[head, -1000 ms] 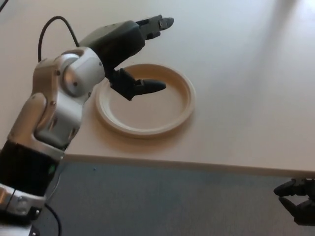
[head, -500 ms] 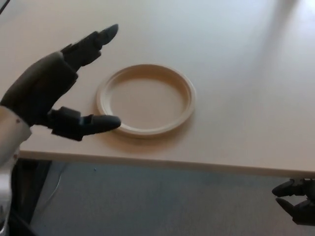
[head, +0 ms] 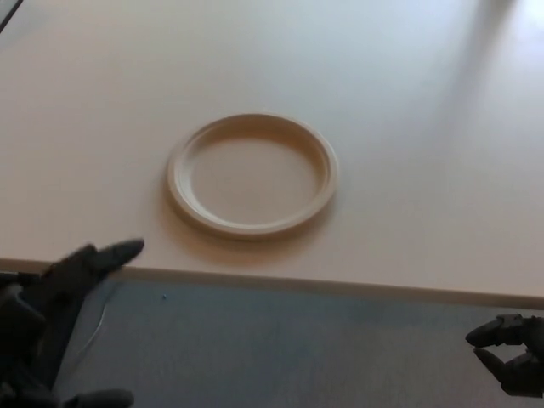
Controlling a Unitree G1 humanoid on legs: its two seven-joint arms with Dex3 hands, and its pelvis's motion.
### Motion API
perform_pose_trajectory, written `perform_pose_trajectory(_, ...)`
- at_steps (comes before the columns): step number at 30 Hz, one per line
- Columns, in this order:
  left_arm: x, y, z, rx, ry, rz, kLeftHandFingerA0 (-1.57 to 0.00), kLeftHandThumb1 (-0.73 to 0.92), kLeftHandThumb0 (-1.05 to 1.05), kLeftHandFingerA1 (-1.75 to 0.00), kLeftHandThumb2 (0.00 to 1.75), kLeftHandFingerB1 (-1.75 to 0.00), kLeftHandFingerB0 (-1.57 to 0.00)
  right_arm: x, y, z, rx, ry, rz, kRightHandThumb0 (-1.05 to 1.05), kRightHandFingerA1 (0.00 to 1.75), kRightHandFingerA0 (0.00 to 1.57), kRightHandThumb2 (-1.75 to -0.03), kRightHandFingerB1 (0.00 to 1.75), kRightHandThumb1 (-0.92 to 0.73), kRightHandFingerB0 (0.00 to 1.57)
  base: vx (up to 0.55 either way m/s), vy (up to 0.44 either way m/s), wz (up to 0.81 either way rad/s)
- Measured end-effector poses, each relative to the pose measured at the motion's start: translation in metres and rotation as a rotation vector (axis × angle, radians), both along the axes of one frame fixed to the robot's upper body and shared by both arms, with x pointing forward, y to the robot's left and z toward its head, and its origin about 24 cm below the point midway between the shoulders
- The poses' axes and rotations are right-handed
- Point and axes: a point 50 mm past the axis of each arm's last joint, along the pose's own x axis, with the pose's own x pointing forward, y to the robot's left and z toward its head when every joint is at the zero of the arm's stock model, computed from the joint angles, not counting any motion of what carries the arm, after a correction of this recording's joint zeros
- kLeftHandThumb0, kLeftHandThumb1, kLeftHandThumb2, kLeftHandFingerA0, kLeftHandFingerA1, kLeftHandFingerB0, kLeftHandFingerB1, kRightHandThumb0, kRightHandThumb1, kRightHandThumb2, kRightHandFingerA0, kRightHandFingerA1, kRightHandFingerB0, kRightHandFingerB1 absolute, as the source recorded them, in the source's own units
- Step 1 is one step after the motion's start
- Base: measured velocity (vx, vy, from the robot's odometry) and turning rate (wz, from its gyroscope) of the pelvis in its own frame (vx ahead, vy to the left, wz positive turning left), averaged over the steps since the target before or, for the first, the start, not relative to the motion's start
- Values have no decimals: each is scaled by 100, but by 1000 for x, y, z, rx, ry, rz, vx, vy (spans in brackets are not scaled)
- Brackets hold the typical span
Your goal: A person passes a plate to the robot and the robot grabs it with its left hand and places it at the centre of the table infront of it
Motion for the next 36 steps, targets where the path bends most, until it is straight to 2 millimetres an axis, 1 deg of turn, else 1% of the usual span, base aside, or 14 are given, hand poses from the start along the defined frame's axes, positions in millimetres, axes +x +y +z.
perform_pose_trajectory(1, -5, 1, -6, 0, 30, -4, -44, 46, -55, -56, 85, -46, -27, -1, 0, -1, 0, 2, -1, -66, 67, 48, -110, 60, -65, 42, 0, 0, 0)
perform_pose_trajectory(2, -7, 3, -11, 4, 55, -7, -44, 46, -55, -56, 85, -46, -27, -1, 0, -1, 0, 4, -2, -66, 67, 48, -110, 60, -65, 42, 0, 0, 0)
perform_pose_trajectory(3, -10, 6, -18, 10, 92, -11, -48, 57, -54, -43, 58, -37, -41, -2, -1, -2, 0, 8, -4, -71, 63, 50, -64, 51, -82, 47, 0, 0, 0)
perform_pose_trajectory(7, -11, 15, -49, 31, 227, -23, -51, 63, -58, -40, 59, -36, -43, -6, -1, -6, 0, 25, -9, -72, 60, 50, -64, 50, -82, 48, 0, 0, 0)
perform_pose_trajectory(8, -11, 16, -54, 35, 246, -24, -53, 64, -56, -41, 60, -37, -44, -7, -1, -6, 0, 28, -9, -67, 67, 47, -111, 60, -65, 41, 0, 0, 0)
perform_pose_trajectory(12, -3, 23, -83, 69, 350, -23, -53, 51, -56, -55, 82, -51, -44, -12, -2, -11, 0, 46, -14, -67, 68, 49, -111, 60, -65, 43, 0, 0, 0)
perform_pose_trajectory(15, 5, 27, -96, 86, 389, -2, -56, 62, -53, -43, 59, -39, -49, -13, -1, -11, 0, 48, -13, -70, 67, 56, -64, 52, -81, 52, 0, 0, 0)
perform_pose_trajectory(20, 16, 38, -122, 111, 442, 76, -34, 52, -64, -52, 85, -46, -30, -14, -1, -13, 1, 52, -12, -71, 64, 54, -64, 50, -79, 49, 0, 0, 0)
perform_pose_trajectory(24, 19, 47, -139, 135, 477, 145, -40, 65, -60, -38, 60, -34, -37, -16, -1, -14, 2, 57, -15, -71, 71, 56, -64, 52, -81, 49, 0, 0, 0)
perform_pose_trajectory(26, 20, 52, -148, 153, 497, 186, -41, 65, -59, -43, 60, -34, -38, -18, -2, -15, 1, 63, -16, -72, 71, 50, -99, 61, -60, 44, 0, 0, 0)
perform_pose_trajectory(27, 20, 53, -149, 156, 499, 192, -42, 64, -57, -45, 60, -34, -38, -18, -2, -16, 2, 64, -16, -72, 64, 46, -64, 51, -80, 46, 0, 0, 0)
perform_pose_trajectory(30, 20, 63, -161, 184, 524, 259, -35, 53, -61, -51, 85, -46, -31, -22, -1, -19, 7, 74, -18, -68, 62, 50, -63, 50, -80, 48, 0, 0, 0)
perform_pose_trajectory(35, 17, 76, -174, 232, 551, 337, -37, 64, -58, -38, 60, -32, -33, -32, 1, -27, 15, 103, -24, -70, 67, 53, -64, 51, -78, 50, 0, 0, 0)
perform_pose_trajectory(36, 15, 80, -178, 246, 561, 357, -37, 64, -58, -40, 60, -32, -33, -36, 2, -31, 18, 116, -27, -74, 68, 49, -97, 61, -60, 48, 0, 0, 0)
